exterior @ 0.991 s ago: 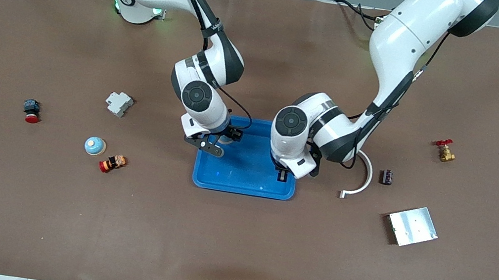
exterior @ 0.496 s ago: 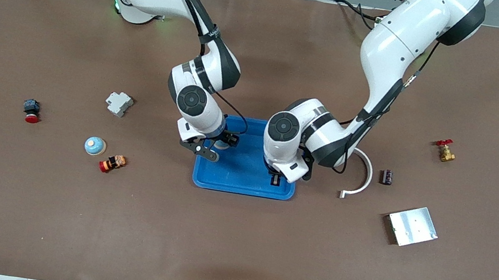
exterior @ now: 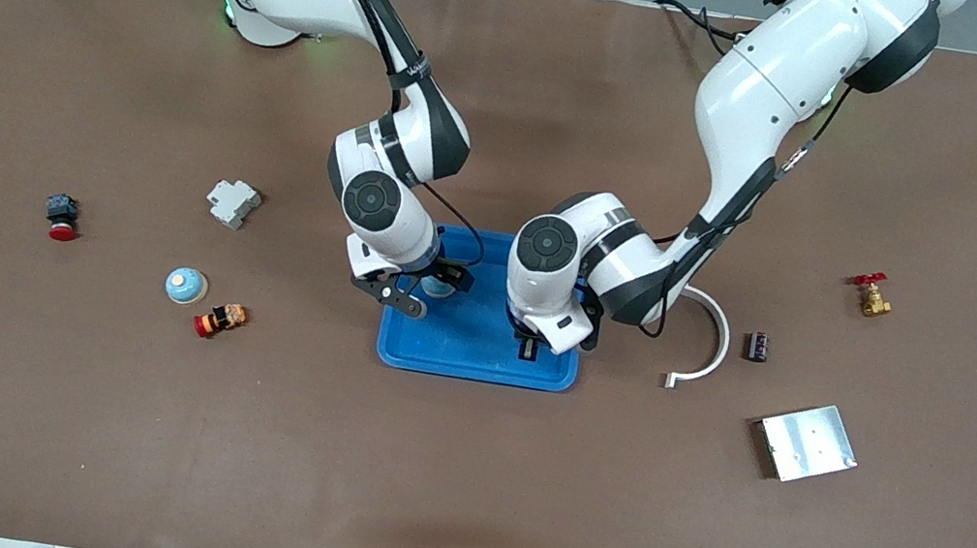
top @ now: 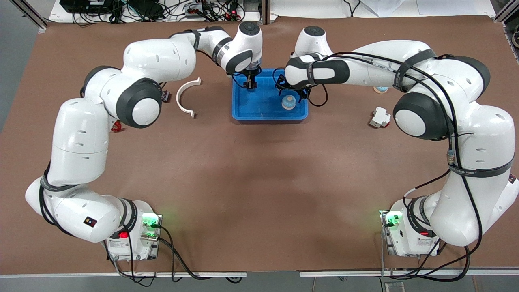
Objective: Place electrolytic capacitor and blue bell in tray
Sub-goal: 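Open both grippers to drop the capacitor and bell into the tray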
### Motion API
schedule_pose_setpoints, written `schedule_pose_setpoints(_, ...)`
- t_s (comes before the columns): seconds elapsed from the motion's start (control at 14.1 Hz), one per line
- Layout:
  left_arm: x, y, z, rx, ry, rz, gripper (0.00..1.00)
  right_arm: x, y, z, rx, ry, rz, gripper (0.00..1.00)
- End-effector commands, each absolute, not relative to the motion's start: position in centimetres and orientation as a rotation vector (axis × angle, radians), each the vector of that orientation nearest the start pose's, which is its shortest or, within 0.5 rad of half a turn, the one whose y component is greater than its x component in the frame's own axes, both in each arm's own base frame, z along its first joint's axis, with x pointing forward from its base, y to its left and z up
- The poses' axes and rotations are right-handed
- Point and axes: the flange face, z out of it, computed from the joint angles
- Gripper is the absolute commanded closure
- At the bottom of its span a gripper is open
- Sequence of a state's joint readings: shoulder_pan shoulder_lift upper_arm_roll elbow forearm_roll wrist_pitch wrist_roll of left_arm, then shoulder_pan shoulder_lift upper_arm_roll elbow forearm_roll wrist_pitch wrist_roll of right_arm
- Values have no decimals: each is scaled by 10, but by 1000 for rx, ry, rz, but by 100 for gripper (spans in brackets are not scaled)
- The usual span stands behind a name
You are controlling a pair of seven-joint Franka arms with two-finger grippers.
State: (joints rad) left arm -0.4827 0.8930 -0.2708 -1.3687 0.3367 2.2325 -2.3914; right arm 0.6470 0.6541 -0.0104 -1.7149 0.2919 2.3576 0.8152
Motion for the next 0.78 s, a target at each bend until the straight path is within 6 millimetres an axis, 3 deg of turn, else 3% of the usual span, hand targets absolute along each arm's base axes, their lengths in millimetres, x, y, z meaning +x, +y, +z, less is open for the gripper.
schedule_pose_setpoints(0.0,571,-471,182,-2276,-2179,-123,100,546,390,216,-2934,585,277,0)
schedule_pose_setpoints(0.07,573,-467,176,-2270,-2182,-135,100,548,384,230,-2940,584,303,0)
schedule_pose_setpoints(0.35,572,-466,169,-2289,-2159,-150,100,577,320,266,-2936,545,363,0)
schedule_pose_setpoints(0.42,572,-467,169,-2289,-2159,-150,1,581,307,280,-2929,563,375,0)
schedule_pose_setpoints(0.57,573,-466,175,-2290,-2168,-154,0,596,260,300,-2932,591,399,0)
schedule_pose_setpoints(0.71,576,-467,191,-2296,-2176,-160,0,603,225,315,-3083,511,339,0)
